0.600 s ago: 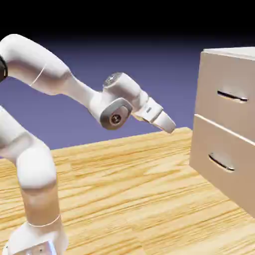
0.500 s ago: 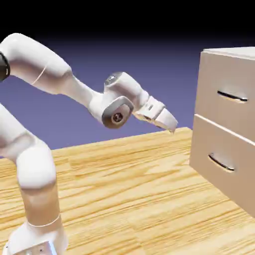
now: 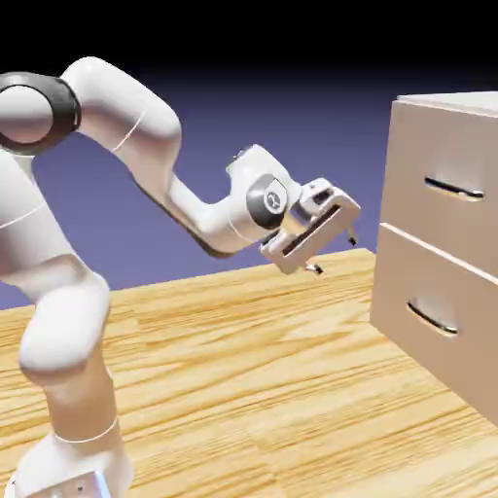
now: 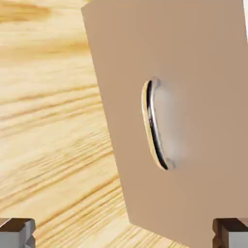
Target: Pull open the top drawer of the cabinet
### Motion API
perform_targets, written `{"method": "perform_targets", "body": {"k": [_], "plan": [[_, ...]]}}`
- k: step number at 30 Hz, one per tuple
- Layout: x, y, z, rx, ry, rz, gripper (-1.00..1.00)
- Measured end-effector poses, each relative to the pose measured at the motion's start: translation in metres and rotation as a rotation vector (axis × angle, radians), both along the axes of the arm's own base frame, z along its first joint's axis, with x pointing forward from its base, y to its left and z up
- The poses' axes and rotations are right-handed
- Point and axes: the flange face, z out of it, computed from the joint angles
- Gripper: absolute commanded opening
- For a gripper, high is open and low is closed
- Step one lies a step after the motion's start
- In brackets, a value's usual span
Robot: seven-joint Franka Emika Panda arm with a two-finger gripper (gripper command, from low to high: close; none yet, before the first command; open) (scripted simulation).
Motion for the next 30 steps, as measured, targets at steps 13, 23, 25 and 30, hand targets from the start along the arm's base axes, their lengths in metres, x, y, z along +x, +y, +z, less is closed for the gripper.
{"method": "perform_targets", "body": {"k": [13, 23, 25, 30], "plan": [[0.037, 0.020, -0.038, -0.702, 0.154, 0.652, 0.00], [0.066, 0.020, -0.047, -1.234, 0.190, 1.081, 0.00], [0.073, 0.019, -0.046, -1.345, 0.188, 1.151, 0.00], [0.090, 0.013, -0.037, -1.634, 0.177, 1.293, 0.00]]}}
